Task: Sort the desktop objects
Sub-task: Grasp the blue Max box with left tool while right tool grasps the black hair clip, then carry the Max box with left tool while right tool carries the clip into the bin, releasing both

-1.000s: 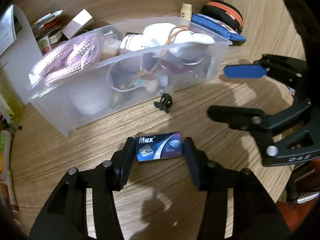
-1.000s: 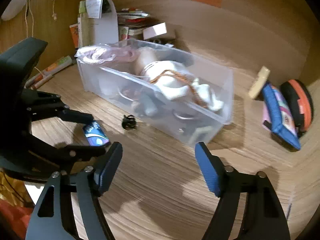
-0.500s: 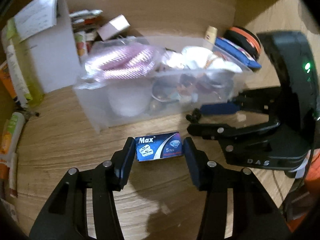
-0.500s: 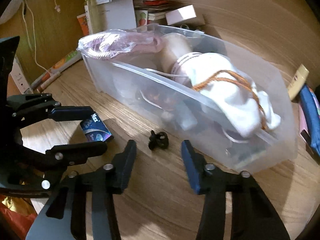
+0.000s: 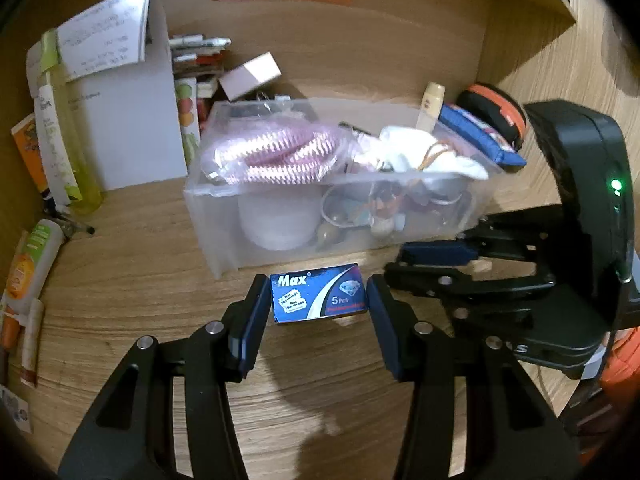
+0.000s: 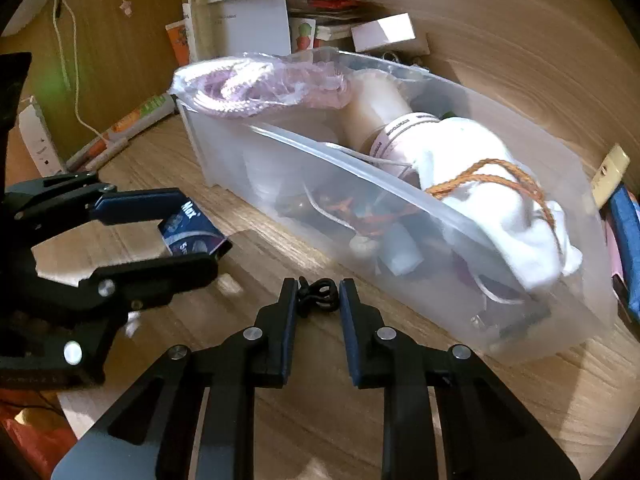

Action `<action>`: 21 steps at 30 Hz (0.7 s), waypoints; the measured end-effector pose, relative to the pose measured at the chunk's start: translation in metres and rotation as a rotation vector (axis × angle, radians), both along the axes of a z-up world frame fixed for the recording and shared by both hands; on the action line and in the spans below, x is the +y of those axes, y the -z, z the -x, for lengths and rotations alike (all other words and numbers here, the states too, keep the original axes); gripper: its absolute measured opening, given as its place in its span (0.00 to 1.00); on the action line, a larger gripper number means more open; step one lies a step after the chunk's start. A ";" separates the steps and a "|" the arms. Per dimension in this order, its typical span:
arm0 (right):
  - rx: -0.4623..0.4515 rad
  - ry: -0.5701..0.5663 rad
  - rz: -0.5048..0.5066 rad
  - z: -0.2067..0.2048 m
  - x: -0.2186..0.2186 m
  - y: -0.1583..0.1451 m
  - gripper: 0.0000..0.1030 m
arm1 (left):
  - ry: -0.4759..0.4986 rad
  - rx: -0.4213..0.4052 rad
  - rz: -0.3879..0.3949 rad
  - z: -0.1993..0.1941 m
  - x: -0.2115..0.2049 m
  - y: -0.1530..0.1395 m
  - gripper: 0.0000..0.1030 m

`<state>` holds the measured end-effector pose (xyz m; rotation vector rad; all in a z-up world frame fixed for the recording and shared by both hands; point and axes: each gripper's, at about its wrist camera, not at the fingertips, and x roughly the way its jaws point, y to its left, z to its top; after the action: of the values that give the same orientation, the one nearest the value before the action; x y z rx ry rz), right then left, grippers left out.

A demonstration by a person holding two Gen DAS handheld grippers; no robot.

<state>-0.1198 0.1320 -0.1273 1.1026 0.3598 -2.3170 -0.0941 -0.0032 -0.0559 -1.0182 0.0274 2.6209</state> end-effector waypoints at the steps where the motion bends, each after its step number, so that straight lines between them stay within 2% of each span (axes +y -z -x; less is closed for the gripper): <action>1: 0.009 0.000 0.005 -0.004 0.003 -0.004 0.18 | -0.003 0.002 -0.007 0.000 -0.001 -0.002 0.47; 6: 0.066 0.016 0.038 -0.020 0.015 -0.033 0.18 | 0.001 0.035 -0.044 -0.002 0.000 -0.022 0.47; 12: 0.154 0.047 0.074 -0.035 0.034 -0.068 0.18 | 0.038 0.102 -0.054 -0.002 0.018 -0.048 0.47; 21: 0.211 0.147 0.070 -0.018 0.073 -0.088 0.18 | 0.051 0.152 -0.021 0.028 0.041 -0.070 0.47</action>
<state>-0.1014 0.2052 -0.0398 0.8794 0.2814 -2.5645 -0.1220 0.0374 0.0141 -0.7983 0.0604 2.6406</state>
